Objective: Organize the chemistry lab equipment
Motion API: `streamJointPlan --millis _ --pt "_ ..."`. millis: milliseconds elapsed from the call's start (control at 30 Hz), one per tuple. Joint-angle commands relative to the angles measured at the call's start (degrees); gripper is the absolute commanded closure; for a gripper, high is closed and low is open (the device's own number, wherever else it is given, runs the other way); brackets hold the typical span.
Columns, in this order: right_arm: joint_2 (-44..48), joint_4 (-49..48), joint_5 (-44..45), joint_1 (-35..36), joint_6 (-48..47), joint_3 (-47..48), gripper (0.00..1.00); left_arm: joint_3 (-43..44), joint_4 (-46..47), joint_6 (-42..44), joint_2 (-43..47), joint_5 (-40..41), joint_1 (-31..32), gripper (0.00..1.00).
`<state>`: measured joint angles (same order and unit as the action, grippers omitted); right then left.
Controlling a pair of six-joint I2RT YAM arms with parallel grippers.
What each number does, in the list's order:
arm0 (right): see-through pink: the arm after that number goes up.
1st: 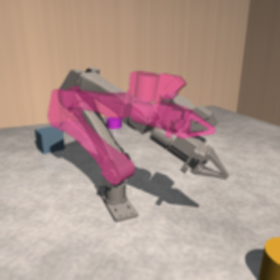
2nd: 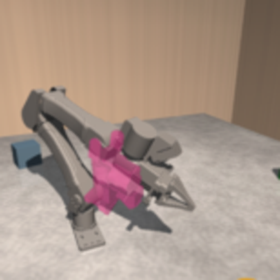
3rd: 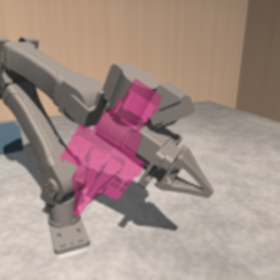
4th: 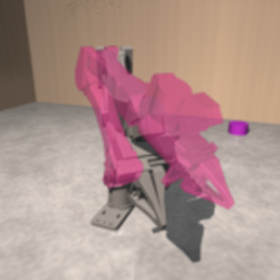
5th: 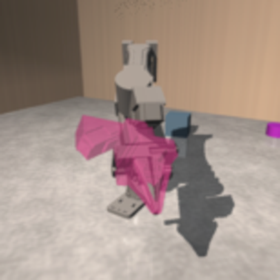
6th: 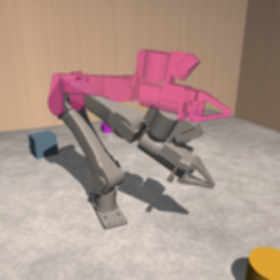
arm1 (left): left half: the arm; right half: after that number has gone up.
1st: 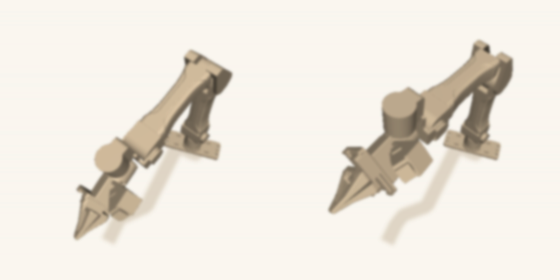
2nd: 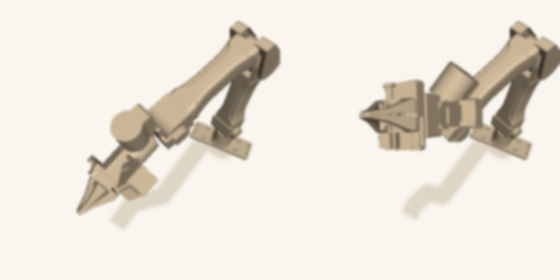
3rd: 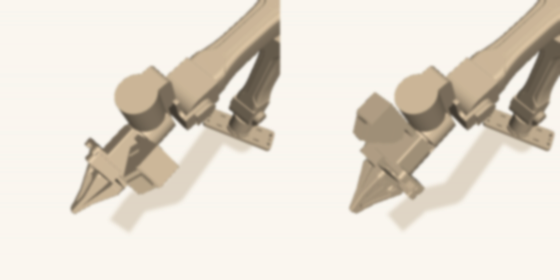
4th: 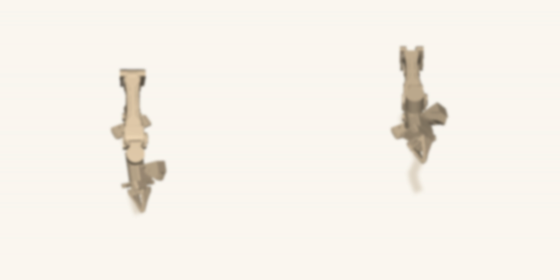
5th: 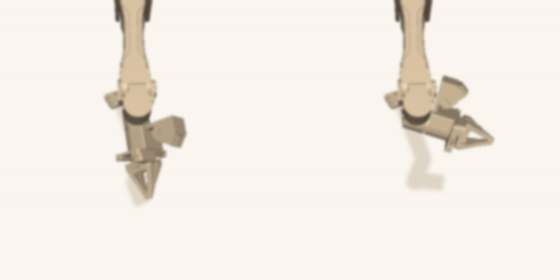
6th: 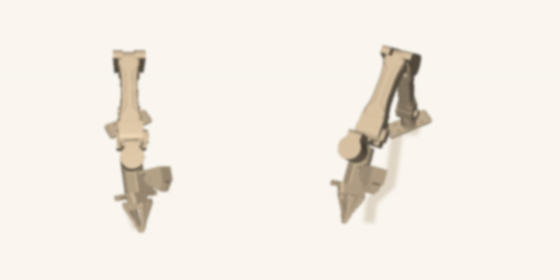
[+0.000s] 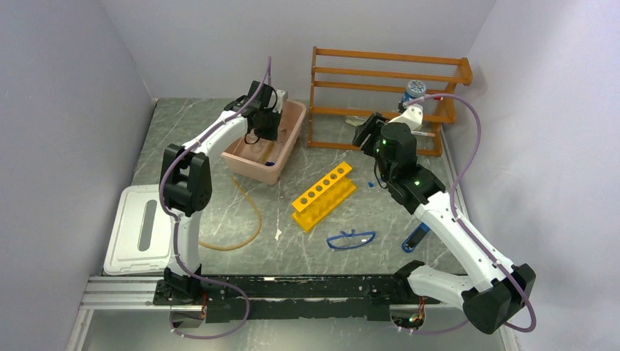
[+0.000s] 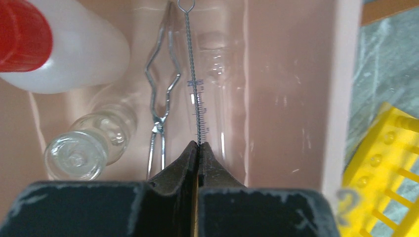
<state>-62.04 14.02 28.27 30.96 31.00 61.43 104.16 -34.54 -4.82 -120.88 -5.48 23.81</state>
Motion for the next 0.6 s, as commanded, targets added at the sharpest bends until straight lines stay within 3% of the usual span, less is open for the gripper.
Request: streamJointPlan --millis 0,233,567 --pt "-0.9 0.1 -0.8 -1.7 0.5 0.6 0.37 0.3 1.8 1.8 0.2 -6.1 0.7 0.95" --pt "-1.7 -0.4 -2.1 -2.8 1.0 0.5 0.37 -1.8 2.1 1.8 -1.1 -5.5 1.3 0.95" --pt "-2.0 -0.7 -3.6 -3.1 3.3 -0.3 0.37 -1.5 1.2 1.7 -0.1 -5.3 1.5 0.7"
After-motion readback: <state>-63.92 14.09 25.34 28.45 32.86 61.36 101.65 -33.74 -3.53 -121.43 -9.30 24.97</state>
